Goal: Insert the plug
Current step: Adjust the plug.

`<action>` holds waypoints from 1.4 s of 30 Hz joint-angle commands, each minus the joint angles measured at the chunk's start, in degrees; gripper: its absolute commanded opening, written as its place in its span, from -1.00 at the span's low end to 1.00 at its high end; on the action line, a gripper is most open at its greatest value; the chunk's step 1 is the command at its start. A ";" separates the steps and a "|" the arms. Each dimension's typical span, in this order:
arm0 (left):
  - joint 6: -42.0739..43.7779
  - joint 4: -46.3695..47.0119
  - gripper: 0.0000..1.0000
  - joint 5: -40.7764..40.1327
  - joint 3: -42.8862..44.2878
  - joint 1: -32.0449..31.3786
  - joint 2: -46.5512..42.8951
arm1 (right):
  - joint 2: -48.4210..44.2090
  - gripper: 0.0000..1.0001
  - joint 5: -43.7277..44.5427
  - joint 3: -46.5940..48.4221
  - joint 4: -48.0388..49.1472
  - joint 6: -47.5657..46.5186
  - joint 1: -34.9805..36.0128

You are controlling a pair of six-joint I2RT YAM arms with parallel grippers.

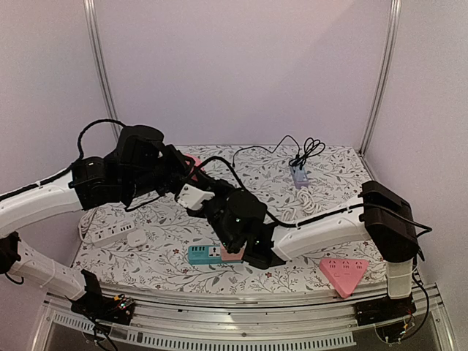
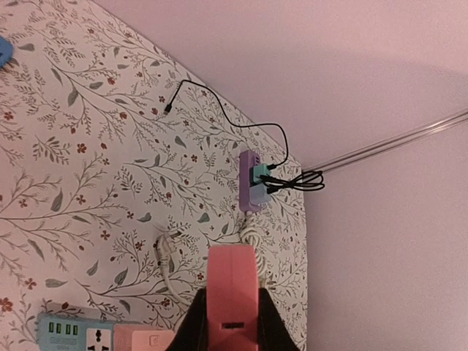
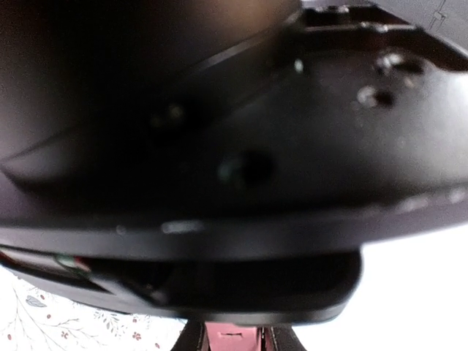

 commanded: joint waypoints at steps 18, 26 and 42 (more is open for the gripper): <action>57.10 17.09 0.78 6.51 -13.31 -0.92 -17.84 | -26.93 -1.00 -45.25 -14.78 -29.00 41.96 -13.87; 71.69 13.14 0.66 30.32 -12.01 -1.09 -16.11 | -36.34 -1.00 -70.04 -20.27 -27.09 51.13 -16.84; 67.54 20.58 0.05 45.37 -10.61 -1.74 -12.41 | -39.59 -1.00 -77.83 -22.04 -25.39 55.57 -16.79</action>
